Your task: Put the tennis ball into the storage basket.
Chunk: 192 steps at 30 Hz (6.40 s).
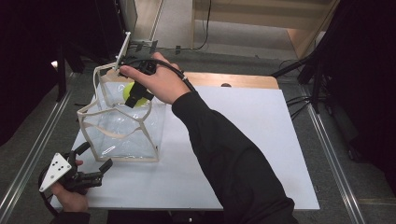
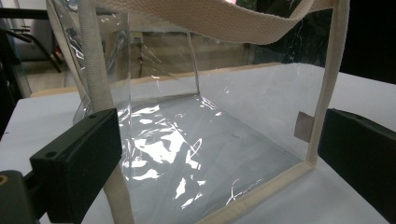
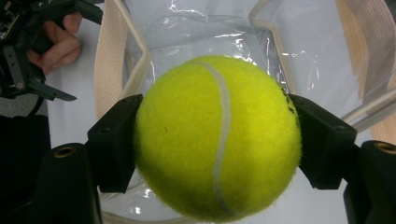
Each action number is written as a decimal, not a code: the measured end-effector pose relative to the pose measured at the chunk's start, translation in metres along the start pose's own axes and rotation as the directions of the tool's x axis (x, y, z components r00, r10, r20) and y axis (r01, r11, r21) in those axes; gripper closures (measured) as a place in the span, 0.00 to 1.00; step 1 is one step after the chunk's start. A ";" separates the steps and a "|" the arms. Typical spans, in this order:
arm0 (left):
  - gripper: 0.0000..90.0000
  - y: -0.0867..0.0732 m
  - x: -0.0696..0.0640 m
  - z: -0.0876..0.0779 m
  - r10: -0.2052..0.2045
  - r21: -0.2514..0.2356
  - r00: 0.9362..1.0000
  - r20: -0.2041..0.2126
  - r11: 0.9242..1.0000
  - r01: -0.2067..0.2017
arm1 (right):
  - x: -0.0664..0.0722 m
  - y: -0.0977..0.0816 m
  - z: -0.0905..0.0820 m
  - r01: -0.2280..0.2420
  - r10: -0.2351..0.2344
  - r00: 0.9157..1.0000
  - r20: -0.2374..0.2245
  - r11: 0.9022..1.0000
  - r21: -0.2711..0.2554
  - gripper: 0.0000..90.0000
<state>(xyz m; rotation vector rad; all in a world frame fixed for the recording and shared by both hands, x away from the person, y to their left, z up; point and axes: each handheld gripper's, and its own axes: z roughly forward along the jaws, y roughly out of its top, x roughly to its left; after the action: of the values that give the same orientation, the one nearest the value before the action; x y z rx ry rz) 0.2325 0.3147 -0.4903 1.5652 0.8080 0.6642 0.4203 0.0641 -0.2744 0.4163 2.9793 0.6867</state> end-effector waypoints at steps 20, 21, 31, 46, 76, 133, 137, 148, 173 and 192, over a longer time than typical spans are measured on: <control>0.00 0.000 0.000 -0.001 -0.002 -0.001 1.000 0.002 1.000 0.002 | 0.000 0.002 0.019 0.033 -0.033 0.999 -0.002 0.999 0.043 0.26; 0.00 0.000 0.000 -0.001 -0.003 -0.002 1.000 0.002 1.000 0.003 | 0.001 0.002 0.020 0.034 -0.034 0.999 0.000 0.998 0.047 0.26; 0.00 0.000 0.000 -0.001 -0.004 -0.002 1.000 0.001 1.000 0.004 | 0.001 0.002 0.028 0.042 -0.042 0.999 -0.009 0.997 0.061 0.26; 0.00 0.000 0.001 -0.001 0.001 0.000 1.000 0.003 1.000 -0.001 | 0.001 -0.002 0.040 0.040 -0.038 0.999 -0.025 0.996 0.074 0.26; 0.00 0.000 0.000 0.000 -0.003 -0.002 1.000 0.002 1.000 0.003 | 0.005 -0.010 0.030 0.073 -0.072 0.997 -0.020 0.992 0.101 0.14; 0.00 0.000 -0.002 0.001 0.015 0.015 1.000 -0.006 1.000 -0.015 | -0.003 -0.109 -0.011 -0.108 0.117 0.991 0.067 0.986 -0.124 0.00; 0.00 0.000 -0.002 0.001 0.017 0.017 1.000 -0.006 1.000 -0.016 | -0.002 -0.122 -0.005 -0.119 0.127 0.990 0.055 0.984 -0.133 0.00; 0.00 0.000 -0.002 0.001 0.018 0.017 1.000 -0.007 1.000 -0.017 | 0.001 -0.159 0.014 -0.154 0.163 0.986 0.040 0.973 -0.170 0.00; 0.00 0.000 -0.002 0.001 0.021 0.017 1.000 -0.009 1.000 -0.021 | 0.012 -0.257 0.037 -0.264 0.292 0.955 0.046 0.913 -0.312 0.00; 0.00 -0.001 -0.002 0.002 0.018 0.020 1.000 -0.016 1.000 -0.018 | 0.025 -0.338 0.041 -0.332 0.395 0.918 0.041 0.820 -0.466 0.00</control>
<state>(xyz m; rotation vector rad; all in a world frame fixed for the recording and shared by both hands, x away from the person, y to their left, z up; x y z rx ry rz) 0.2323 0.3118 -0.4913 1.5879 0.8159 0.6848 0.3170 -0.2039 -0.4593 0.9607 2.5087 1.2885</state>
